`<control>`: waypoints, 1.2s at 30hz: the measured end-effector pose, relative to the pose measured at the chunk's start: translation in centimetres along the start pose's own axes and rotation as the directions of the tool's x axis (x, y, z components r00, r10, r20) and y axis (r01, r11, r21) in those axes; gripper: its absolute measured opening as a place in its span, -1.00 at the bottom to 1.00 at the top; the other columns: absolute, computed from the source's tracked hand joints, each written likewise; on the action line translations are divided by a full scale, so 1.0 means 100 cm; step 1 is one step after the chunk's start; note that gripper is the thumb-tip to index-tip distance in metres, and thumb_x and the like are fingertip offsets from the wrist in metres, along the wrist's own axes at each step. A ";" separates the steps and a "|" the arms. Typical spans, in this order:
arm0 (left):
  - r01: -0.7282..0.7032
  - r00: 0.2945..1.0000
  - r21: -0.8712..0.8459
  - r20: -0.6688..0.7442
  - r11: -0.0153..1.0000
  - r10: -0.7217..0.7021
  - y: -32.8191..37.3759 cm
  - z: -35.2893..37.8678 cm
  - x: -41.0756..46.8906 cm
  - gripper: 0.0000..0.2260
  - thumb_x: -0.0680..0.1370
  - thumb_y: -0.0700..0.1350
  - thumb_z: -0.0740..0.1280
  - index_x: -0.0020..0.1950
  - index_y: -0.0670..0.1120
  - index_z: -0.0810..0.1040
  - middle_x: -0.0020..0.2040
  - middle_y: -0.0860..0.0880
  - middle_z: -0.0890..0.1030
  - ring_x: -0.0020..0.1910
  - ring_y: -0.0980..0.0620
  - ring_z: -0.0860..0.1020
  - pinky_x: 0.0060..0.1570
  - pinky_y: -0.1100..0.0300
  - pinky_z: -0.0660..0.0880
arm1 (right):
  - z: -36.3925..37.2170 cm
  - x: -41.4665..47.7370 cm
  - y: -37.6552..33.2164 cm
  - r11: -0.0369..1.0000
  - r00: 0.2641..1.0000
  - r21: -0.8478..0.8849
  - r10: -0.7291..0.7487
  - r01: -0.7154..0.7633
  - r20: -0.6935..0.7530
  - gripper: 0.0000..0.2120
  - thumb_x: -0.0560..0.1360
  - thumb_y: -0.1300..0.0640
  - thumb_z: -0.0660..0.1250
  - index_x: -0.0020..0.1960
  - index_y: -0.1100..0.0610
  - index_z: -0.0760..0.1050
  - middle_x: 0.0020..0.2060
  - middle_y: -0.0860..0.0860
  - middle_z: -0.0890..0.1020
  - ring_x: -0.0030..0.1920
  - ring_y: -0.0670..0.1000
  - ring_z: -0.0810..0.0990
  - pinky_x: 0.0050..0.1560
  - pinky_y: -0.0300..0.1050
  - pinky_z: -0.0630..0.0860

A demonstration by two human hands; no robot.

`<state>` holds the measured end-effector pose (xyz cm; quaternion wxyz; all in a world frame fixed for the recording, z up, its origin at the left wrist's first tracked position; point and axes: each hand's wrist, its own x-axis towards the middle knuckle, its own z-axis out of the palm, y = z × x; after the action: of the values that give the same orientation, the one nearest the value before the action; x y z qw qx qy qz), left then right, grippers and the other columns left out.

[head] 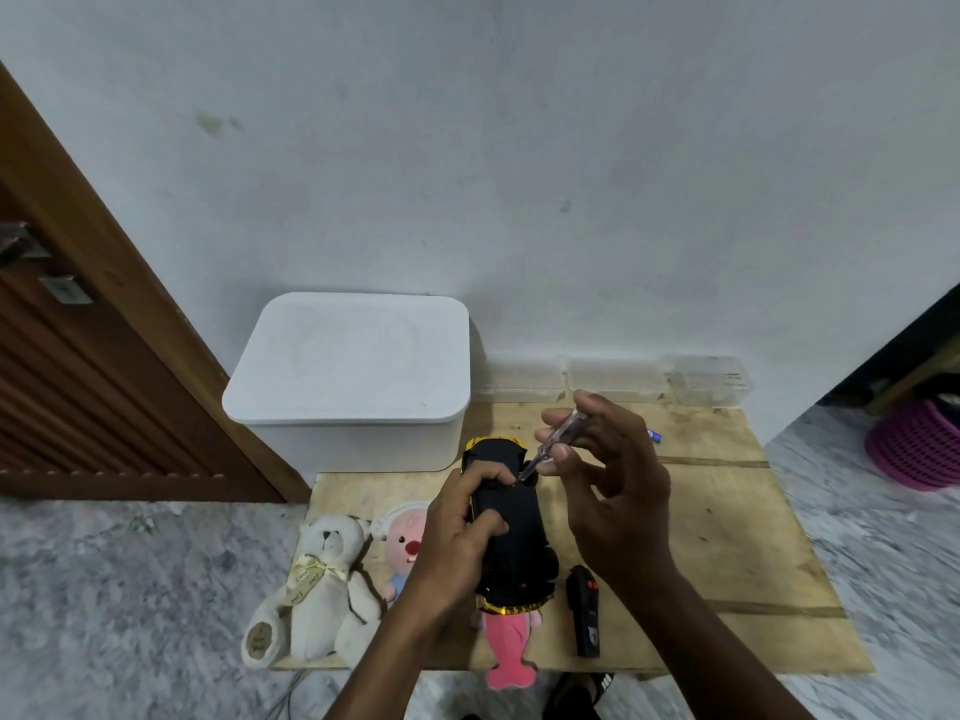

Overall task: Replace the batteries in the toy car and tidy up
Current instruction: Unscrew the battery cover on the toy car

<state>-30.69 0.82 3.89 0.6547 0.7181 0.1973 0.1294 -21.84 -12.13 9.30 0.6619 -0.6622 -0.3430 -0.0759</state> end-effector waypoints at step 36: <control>-0.016 1.000 -0.046 0.009 0.999 0.017 0.007 0.006 -0.005 -0.58 0.26 0.02 0.26 0.09 0.07 0.60 0.12 -0.08 0.56 0.04 -0.08 0.53 -0.08 0.09 0.46 | -0.008 -0.010 -0.003 1.000 0.993 -0.001 -0.019 0.019 -0.114 -0.38 0.48 0.47 0.36 0.39 -0.05 0.40 0.13 0.02 0.63 0.04 0.10 0.68 -0.16 0.04 0.69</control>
<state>-30.75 0.00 4.50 0.6708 0.7052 0.1851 0.1357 -22.46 -13.20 9.06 0.6796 -0.6535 -0.3108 -0.1201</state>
